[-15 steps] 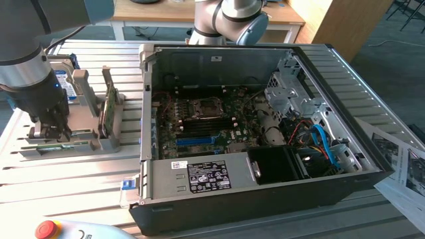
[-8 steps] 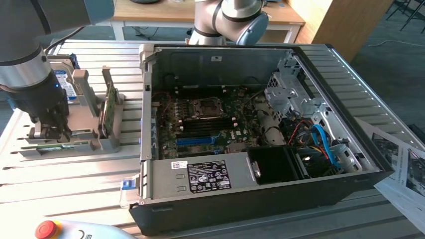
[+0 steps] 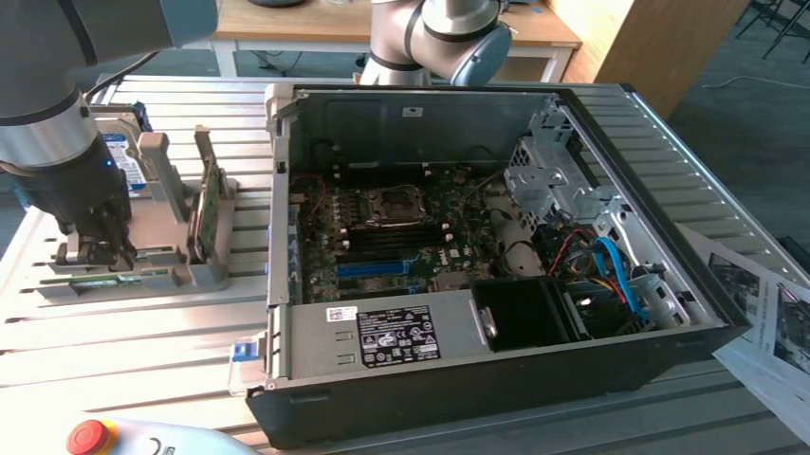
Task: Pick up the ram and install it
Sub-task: 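Pick up the ram and move it above insertion slot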
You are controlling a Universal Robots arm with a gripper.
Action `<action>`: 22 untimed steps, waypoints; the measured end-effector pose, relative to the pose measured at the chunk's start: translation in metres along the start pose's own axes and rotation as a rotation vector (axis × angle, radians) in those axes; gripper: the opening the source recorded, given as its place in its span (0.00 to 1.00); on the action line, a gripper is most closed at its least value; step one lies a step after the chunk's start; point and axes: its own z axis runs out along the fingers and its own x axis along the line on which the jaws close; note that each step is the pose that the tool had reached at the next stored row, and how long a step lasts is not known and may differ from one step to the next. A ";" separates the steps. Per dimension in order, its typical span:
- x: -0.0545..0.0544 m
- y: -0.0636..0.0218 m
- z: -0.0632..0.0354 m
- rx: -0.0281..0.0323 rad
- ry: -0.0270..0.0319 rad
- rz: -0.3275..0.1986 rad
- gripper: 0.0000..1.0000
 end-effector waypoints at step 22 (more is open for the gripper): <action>0.000 0.0029 0.0084 0.0001 0.0000 0.000 0.24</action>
